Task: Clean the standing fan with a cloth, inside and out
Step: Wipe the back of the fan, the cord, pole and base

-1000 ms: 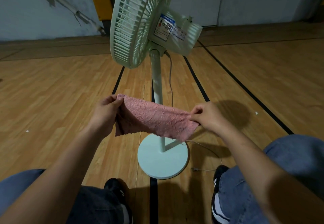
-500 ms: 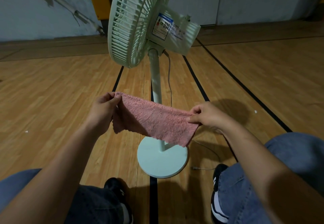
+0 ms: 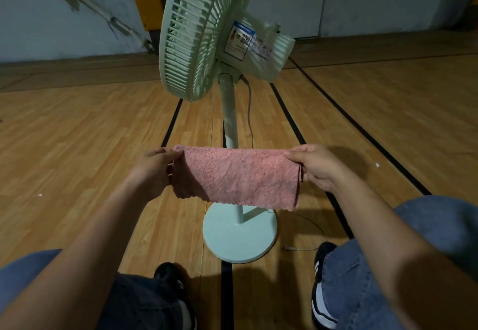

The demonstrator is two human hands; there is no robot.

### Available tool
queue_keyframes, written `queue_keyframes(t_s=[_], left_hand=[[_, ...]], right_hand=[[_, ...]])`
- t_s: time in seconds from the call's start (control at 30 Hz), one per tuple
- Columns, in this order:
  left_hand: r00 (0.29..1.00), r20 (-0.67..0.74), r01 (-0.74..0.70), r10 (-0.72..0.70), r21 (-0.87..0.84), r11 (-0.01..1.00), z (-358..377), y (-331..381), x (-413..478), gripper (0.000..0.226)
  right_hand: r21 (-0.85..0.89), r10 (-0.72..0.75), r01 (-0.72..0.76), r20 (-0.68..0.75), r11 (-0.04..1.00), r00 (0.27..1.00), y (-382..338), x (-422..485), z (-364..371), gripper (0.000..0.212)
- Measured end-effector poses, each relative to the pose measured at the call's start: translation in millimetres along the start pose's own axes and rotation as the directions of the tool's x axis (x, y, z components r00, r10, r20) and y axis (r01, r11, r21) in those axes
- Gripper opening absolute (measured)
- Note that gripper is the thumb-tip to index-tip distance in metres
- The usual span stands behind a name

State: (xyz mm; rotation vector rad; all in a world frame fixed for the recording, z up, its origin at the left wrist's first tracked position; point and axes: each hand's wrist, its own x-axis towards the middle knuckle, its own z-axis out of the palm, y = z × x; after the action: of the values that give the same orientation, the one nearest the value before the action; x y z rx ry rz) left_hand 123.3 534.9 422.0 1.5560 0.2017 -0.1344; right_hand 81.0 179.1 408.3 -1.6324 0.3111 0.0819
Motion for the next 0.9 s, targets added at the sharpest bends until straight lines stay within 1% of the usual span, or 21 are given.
queue_keyframes(t_s=[0.07,0.13,0.23,0.33,0.4,0.47,0.6,0.73,0.8,0.9], left_hand=[[0.996,-0.073,0.057,-0.056,0.013,0.998,7,-7,0,0.012],[0.992,-0.092,0.087,-0.082,0.055,0.995,18,-17,-2,0.016],[0.995,-0.022,0.099,-0.097,0.114,0.989,37,-32,-14,0.017],[0.993,0.087,0.064,-0.076,0.14,0.988,57,-44,-30,0.015],[0.985,0.159,0.041,-0.064,0.141,0.989,67,-50,-39,0.014],[0.979,0.201,0.001,-0.029,0.14,0.99,74,-55,-45,0.013],[0.964,0.261,-0.09,0.055,0.126,0.988,81,-58,-53,0.019],[0.95,0.297,-0.148,0.097,0.155,0.977,85,-65,-58,0.015],[0.95,0.302,-0.129,0.075,0.164,0.978,87,-67,-58,0.019],[0.946,0.323,-0.022,-0.011,0.097,0.995,89,-62,-61,0.035]], right_hand=[[-0.015,-0.001,0.0,-0.042,1.0,0.999,6,2,6,0.017],[-0.101,-0.012,0.006,-0.061,0.995,0.998,11,2,15,0.009],[-0.279,-0.067,0.049,-0.055,0.959,0.996,20,-3,32,0.01],[-0.351,-0.108,0.101,0.0,0.931,0.994,28,-10,51,0.015],[-0.34,-0.095,0.107,0.051,0.934,0.994,31,-13,62,0.017],[-0.305,-0.054,0.078,0.085,0.949,0.995,33,-16,70,0.021],[-0.222,-0.006,0.034,0.129,0.975,0.992,36,-20,77,0.022],[-0.16,0.021,0.007,0.173,0.987,0.985,36,-28,84,0.026],[-0.104,0.031,-0.011,0.196,0.995,0.98,36,-32,87,0.031],[-0.018,0.042,-0.039,0.22,0.999,0.975,35,-33,86,0.037]])
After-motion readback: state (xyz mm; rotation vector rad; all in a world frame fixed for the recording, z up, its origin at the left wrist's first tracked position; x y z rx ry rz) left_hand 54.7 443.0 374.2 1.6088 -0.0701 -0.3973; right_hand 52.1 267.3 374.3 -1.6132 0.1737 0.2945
